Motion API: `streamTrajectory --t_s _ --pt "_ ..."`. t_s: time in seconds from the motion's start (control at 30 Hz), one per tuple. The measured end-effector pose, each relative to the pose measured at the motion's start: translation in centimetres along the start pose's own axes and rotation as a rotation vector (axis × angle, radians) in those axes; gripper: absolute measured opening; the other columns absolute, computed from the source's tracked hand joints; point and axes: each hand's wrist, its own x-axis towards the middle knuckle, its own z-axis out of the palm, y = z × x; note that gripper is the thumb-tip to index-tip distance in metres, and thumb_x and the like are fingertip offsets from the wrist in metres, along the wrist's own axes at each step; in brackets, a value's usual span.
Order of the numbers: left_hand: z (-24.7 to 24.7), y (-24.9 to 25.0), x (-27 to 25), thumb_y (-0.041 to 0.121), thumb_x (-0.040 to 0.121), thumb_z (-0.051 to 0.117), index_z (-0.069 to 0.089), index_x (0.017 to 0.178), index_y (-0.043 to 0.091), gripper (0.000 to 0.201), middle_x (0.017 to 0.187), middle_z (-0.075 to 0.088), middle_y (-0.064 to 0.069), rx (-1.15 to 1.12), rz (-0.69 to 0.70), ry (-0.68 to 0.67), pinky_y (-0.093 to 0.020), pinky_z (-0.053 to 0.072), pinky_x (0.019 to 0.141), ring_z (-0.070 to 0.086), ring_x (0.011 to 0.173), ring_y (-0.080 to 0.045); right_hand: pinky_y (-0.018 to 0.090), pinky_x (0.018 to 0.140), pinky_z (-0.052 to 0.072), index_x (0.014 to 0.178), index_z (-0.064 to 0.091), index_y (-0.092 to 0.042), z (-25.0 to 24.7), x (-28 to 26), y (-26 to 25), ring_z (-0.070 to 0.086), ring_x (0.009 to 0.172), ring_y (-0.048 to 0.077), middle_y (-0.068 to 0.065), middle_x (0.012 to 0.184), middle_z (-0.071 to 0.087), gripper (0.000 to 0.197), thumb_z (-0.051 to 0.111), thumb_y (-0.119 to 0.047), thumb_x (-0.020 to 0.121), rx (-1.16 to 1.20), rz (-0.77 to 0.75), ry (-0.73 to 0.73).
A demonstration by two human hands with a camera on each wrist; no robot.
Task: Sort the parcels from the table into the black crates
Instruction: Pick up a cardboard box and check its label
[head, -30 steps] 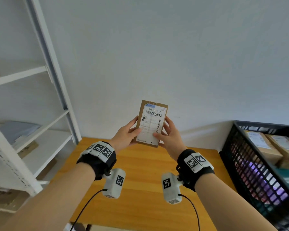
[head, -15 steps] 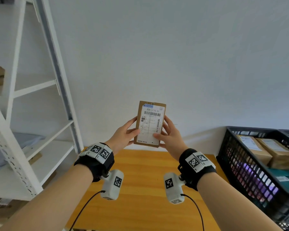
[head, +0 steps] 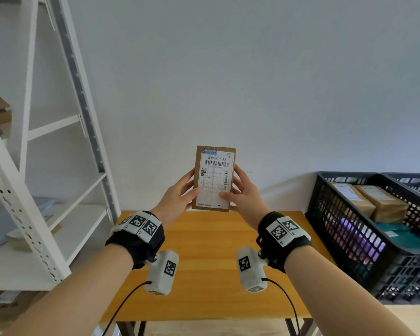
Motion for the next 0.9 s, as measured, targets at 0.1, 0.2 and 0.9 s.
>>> streamTrajectory --t_s 0.1,0.2,0.9 --pt "0.1 -0.5 -0.7 0.020 0.099 0.047 0.028 0.142 0.047 0.054 0.137 0.052 0.009 -0.007 0.006 -0.017 -0.047 0.044 0.103 0.052 0.124 -0.019 0.053 0.087 0.054 0.135 0.037 -0.046 0.2 -1.2 0.2 0.050 0.126 0.021 -0.002 0.137 0.050 0.083 0.059 0.014 0.082 -0.025 0.015 0.040" --pt "0.9 -1.2 -1.2 0.019 0.099 0.047 0.028 0.142 0.046 0.055 0.140 0.050 0.008 -0.033 0.008 -0.046 -0.045 0.046 0.101 0.050 0.126 -0.020 0.053 0.089 0.053 0.141 0.033 -0.042 -0.2 -2.8 0.4 0.048 0.127 0.021 -0.002 0.138 0.049 0.085 0.060 0.013 0.082 -0.052 0.036 0.083" --pt "24.8 -1.5 -2.0 0.018 0.098 0.047 0.025 0.145 0.041 0.056 0.139 0.048 0.012 -0.053 0.001 -0.564 -0.039 0.050 0.096 0.050 0.124 -0.015 0.053 0.095 0.049 0.147 0.025 -0.036 -18.4 -20.0 0.1 0.047 0.128 0.021 -0.002 0.139 0.049 0.090 0.062 0.012 0.080 -0.117 0.151 0.588"
